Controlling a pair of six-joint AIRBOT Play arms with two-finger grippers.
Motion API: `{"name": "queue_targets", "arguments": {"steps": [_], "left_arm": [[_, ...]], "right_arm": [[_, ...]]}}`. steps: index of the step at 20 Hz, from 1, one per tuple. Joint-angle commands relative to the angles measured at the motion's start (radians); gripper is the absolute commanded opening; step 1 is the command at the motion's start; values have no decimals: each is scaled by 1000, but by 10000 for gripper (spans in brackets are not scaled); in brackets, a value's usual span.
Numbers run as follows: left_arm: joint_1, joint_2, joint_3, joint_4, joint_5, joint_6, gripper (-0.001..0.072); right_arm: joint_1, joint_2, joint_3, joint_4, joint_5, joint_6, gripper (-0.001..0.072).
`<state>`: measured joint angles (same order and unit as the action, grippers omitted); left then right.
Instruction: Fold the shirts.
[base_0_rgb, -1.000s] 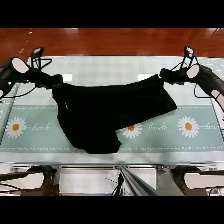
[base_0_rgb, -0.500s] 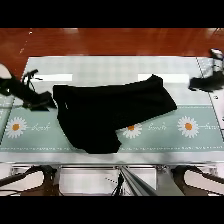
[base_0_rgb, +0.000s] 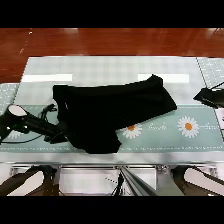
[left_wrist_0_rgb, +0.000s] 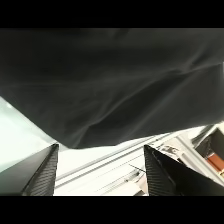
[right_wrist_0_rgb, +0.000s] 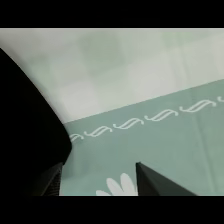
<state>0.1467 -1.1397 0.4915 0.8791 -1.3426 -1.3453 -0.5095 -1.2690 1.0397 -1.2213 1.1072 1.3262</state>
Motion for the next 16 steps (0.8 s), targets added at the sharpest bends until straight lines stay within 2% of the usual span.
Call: {"name": "queue_targets", "arguments": {"steps": [1,7,8,9,10,11,13,15,16], "left_arm": [[-81,-29,-61,-49,90,10,623],[-137,-115,-61,-92,168,-3,620],[-137,-122,-61,-107,199,-21,596],[-137,-126,-61,-119,240,-58,498],[-137,-127,-61,-137,279,-70,343],[-137,-128,-61,-160,316,-71,248],[-137,-128,-58,-182,364,-94,193],[-137,-128,-58,-184,370,-80,21],[-137,-128,-58,-184,365,-76,20]], "right_arm": [[-10,2,-10,39,-3,-20,551],[-10,2,-10,39,-5,-23,551],[-10,2,-10,40,-4,-23,551],[-10,2,-10,43,-2,-23,551],[-10,2,-10,49,2,-23,552],[-10,2,-10,55,6,-23,551],[-10,2,-10,64,12,-24,551],[-10,2,-10,64,11,-24,550],[-10,2,-10,64,13,-24,538]]}}
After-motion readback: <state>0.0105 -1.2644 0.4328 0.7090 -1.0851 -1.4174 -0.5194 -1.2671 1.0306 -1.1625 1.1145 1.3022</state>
